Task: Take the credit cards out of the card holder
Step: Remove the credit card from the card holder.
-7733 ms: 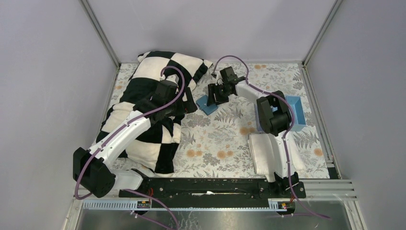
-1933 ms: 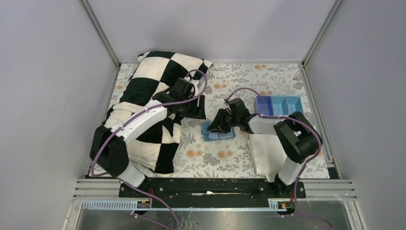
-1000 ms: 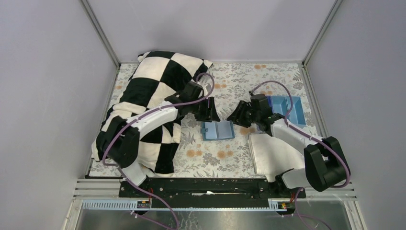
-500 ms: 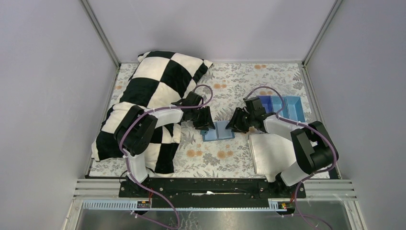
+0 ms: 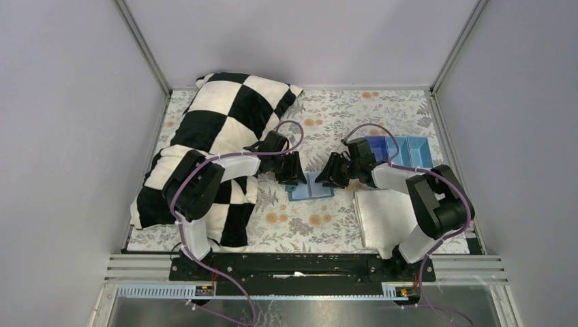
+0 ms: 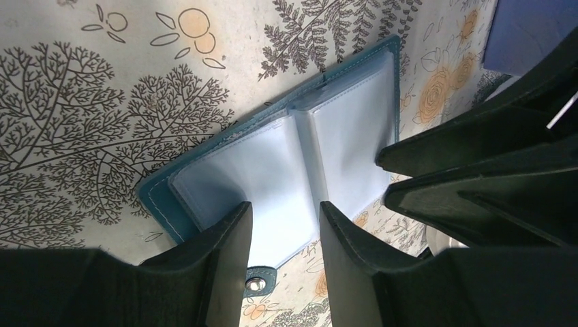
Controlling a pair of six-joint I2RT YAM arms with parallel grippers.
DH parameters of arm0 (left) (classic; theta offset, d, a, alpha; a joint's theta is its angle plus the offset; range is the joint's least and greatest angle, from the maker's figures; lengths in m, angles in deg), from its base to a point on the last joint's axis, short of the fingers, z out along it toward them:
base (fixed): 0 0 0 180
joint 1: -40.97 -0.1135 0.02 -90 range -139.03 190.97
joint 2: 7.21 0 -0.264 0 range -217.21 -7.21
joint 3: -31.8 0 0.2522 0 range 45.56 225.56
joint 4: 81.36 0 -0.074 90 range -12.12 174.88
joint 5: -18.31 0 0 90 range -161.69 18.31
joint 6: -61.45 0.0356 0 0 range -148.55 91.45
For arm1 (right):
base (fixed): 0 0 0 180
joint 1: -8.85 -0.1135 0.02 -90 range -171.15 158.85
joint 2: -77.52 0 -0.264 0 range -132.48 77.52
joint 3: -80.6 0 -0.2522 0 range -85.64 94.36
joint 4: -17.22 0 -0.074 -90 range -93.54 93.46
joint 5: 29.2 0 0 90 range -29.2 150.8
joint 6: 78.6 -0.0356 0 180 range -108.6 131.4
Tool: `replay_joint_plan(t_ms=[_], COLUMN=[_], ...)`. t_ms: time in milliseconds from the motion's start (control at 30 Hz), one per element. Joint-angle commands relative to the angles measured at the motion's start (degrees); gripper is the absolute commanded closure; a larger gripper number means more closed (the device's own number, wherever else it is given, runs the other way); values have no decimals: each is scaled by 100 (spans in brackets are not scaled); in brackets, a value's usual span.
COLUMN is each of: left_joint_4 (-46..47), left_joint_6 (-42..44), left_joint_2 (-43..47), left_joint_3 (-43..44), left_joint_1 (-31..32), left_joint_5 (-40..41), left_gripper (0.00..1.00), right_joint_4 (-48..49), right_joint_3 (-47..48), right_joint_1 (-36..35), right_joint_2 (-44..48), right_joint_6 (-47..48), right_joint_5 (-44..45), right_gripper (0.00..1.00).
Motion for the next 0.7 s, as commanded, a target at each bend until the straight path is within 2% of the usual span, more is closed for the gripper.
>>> replay_joint_plan(t_ms=[0,133,333,667], left_joint_4=[20,-131,-444,-518], left_joint_6=[267,267,378,441], left_joint_2=[-125,58,922,481], left_joint_3=[-131,-65,-82,-356], left_joint_1=[28,36,48,46], left_joint_5=[76,-271,79,242], left_gripper=[54,55,51,50], right_joint_4=[188,81,55,-51], right_joint_3=[-27,-129,-247,-213], right_joint_1=[-21,-17,-22,-20], right_joint_2=[-56,166,389,434], right_joint_6=[-65,44,165,229], right_joint_5=[-66,262,359,560], right_gripper=[53,53,52,51])
